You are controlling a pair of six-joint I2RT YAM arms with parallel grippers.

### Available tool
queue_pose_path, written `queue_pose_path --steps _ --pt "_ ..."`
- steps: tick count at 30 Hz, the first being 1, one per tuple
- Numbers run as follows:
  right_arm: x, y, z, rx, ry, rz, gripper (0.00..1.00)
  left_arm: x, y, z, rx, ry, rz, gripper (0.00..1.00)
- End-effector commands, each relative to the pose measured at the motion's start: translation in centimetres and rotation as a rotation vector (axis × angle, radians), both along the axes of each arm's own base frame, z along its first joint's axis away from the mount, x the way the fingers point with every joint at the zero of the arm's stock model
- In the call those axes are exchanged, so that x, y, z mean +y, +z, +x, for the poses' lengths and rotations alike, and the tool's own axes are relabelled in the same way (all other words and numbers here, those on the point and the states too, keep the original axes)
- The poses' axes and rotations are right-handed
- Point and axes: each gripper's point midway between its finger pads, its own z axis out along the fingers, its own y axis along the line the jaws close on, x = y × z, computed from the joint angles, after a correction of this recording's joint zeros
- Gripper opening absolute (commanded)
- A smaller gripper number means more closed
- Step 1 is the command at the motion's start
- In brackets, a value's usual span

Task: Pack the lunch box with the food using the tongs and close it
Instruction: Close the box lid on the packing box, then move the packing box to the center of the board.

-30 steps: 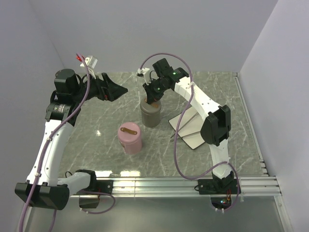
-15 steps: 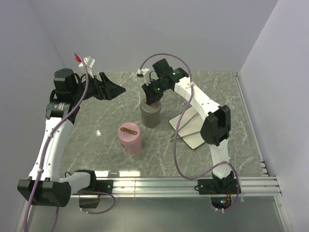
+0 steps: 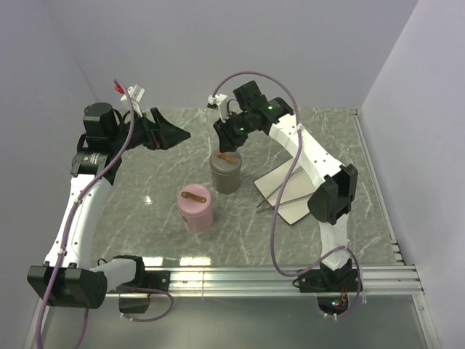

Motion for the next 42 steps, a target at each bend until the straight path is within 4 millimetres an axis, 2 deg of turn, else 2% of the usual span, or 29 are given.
queue_pose_path --steps 1,3,4,6,9,11,13,16,21,22,23,26,27,30,31,36,42 --pt "-0.6 5.1 0.5 -0.111 -0.024 0.073 0.41 0.0 0.5 0.3 -0.036 -0.008 -0.006 0.98" --pt "-1.0 5.4 1.1 -0.107 -0.045 0.084 0.41 -0.1 0.1 0.3 -0.03 -0.024 0.0 0.94" --pt "-1.0 5.3 1.3 -0.101 -0.049 0.089 0.41 -0.2 -0.4 0.5 -0.022 -0.037 0.005 0.88" --pt "-1.5 5.0 1.9 -0.087 -0.068 0.094 0.41 -0.4 -1.2 0.4 -0.003 -0.061 0.01 0.82" --pt "-2.0 4.6 3.2 -0.067 -0.099 0.109 0.41 -0.5 -2.3 0.7 0.011 -0.08 0.015 0.76" --pt "-2.5 3.9 4.8 -0.05 -0.14 0.116 0.5 -0.6 -3.0 1.0 0.023 -0.083 0.015 0.75" --pt "-3.1 2.3 6.4 -0.025 -0.171 0.106 0.52 -0.6 -4.1 1.6 0.055 -0.081 0.011 0.71" --pt "-3.3 2.1 8.5 -0.016 -0.214 0.138 0.55 -0.8 -5.0 2.1 0.08 -0.094 -0.004 0.68" --pt "-2.3 1.6 10.5 -0.018 -0.228 0.178 0.6 -0.7 -6.1 2.9 0.108 -0.092 -0.014 0.67" --pt "-2.0 0.6 10.9 0.001 -0.226 0.175 0.6 -0.6 -6.0 3.1 0.107 -0.096 -0.014 0.66" --pt "-1.8 0.9 11.1 -0.003 -0.22 0.188 0.6 -0.4 -5.3 3.4 0.097 -0.092 -0.014 0.67" --pt "-1.0 -0.6 11.1 0.039 -0.189 0.202 0.6 0.5 -4.4 4.3 0.085 -0.079 -0.015 0.67" --pt "-0.9 -1.0 11.0 0.051 -0.181 0.206 0.6 2.2 -4.4 5.0 0.088 -0.035 -0.016 0.67" --pt "-0.5 -2.7 10.5 0.123 -0.169 0.227 0.6 3.6 -4.3 5.6 0.104 -0.009 -0.034 0.67" --pt "-0.5 -3.4 10.6 0.151 -0.188 0.24 0.6 3.8 -4.5 5.7 0.11 -0.005 -0.036 0.67" --pt "0.0 -4.4 10.2 0.342 -0.281 0.376 0.54 4.7 -4.4 5.8 0.11 0.017 -0.033 0.67" --pt "1.3 -5.8 8.1 0.589 -0.295 0.481 0.53 5.2 -3.6 5.7 0.089 0.029 -0.027 0.67"
